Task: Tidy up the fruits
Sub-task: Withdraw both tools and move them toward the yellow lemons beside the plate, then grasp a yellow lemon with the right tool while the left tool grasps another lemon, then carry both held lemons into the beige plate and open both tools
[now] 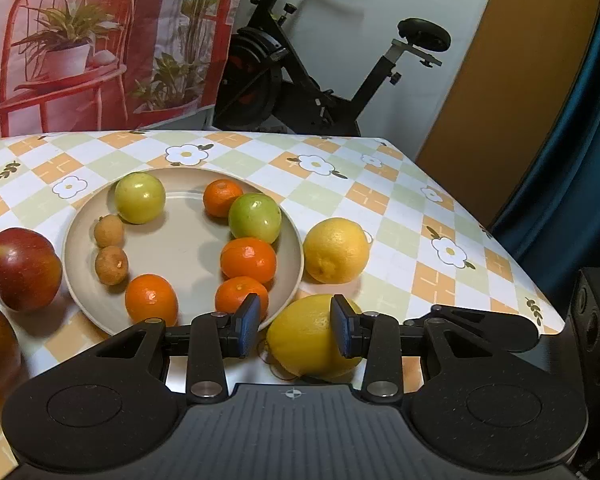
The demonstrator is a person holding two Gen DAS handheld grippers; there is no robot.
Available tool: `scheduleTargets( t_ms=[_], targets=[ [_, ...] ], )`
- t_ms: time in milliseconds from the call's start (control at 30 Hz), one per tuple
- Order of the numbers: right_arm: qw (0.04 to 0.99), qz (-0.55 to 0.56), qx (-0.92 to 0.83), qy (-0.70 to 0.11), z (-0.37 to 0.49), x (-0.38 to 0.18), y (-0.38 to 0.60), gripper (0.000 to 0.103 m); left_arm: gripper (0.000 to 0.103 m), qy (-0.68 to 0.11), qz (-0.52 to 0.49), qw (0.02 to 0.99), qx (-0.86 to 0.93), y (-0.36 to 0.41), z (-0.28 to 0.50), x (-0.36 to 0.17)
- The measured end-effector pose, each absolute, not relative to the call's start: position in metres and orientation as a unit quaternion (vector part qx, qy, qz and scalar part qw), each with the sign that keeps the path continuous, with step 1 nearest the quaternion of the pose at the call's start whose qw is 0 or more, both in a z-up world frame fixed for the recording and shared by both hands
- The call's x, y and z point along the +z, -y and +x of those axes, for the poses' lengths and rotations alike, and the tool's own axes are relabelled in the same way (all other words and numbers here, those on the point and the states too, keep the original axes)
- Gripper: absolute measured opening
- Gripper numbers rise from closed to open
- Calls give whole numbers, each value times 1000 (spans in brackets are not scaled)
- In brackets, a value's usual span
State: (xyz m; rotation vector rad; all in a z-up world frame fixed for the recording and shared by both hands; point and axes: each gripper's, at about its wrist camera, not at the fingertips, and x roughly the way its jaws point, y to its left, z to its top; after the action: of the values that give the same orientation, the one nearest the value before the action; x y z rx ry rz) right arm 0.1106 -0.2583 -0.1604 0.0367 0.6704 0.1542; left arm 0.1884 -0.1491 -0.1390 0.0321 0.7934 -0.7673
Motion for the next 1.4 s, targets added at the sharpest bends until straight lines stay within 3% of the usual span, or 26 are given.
scheduleTargets(
  t_ms=[933,1400],
  targets=[
    [938,39,71,-337,112,-164,264,50,45,-408,-9,822,-397,156,196,-147],
    [952,13,106,-287,131,-118,256,50,45,-350,-19,855,-383,137,200,-99]
  ],
)
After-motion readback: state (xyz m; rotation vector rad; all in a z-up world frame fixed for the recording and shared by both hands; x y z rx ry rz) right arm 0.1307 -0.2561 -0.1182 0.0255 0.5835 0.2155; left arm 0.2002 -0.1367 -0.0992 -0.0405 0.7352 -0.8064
